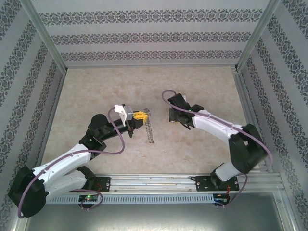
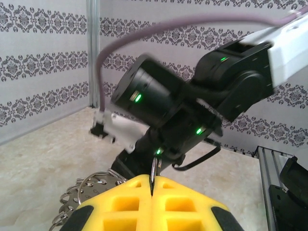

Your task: Put the keys on the keyring

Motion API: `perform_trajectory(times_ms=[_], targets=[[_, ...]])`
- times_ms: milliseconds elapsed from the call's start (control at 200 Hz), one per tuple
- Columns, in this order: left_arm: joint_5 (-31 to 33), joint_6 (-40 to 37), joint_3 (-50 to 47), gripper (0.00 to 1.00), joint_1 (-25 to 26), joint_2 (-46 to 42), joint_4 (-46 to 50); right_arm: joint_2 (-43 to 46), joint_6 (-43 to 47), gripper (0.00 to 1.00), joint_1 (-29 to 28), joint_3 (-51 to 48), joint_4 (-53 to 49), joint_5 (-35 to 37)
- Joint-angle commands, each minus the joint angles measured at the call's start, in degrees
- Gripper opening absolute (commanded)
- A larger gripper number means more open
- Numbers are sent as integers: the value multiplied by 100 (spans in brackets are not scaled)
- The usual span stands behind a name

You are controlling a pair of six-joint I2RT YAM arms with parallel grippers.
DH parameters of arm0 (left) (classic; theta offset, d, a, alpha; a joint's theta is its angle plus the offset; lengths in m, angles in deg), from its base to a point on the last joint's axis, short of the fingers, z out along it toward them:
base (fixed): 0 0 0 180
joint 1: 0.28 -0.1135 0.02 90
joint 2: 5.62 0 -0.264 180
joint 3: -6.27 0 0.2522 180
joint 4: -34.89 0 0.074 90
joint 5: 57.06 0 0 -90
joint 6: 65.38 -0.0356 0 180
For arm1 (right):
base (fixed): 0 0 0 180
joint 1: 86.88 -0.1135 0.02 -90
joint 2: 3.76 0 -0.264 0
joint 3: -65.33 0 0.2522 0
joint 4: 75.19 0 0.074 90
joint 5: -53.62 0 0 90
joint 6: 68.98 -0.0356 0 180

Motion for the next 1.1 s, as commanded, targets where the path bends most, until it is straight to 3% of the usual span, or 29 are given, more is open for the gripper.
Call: perform_trajectory(times_ms=[0, 285, 475, 749, 1094], targets=[[-109, -50, 164, 0, 100, 35, -108, 667, 452, 0, 150, -483, 893, -1016], [-306, -266, 344, 0, 136, 318, 129, 1955, 369, 0, 1013, -1577, 2841, -3743], [-535, -489, 443, 0, 217, 542, 197, 2504, 399, 0, 1121, -1792, 3421, -4767], [-685, -770, 592, 0, 391, 610, 515, 3203, 453, 0, 1114, -2123, 3770, -5293], [-618, -1113, 982, 0, 707, 709, 1134, 3901, 594, 0, 841, -2561, 3871, -5201]])
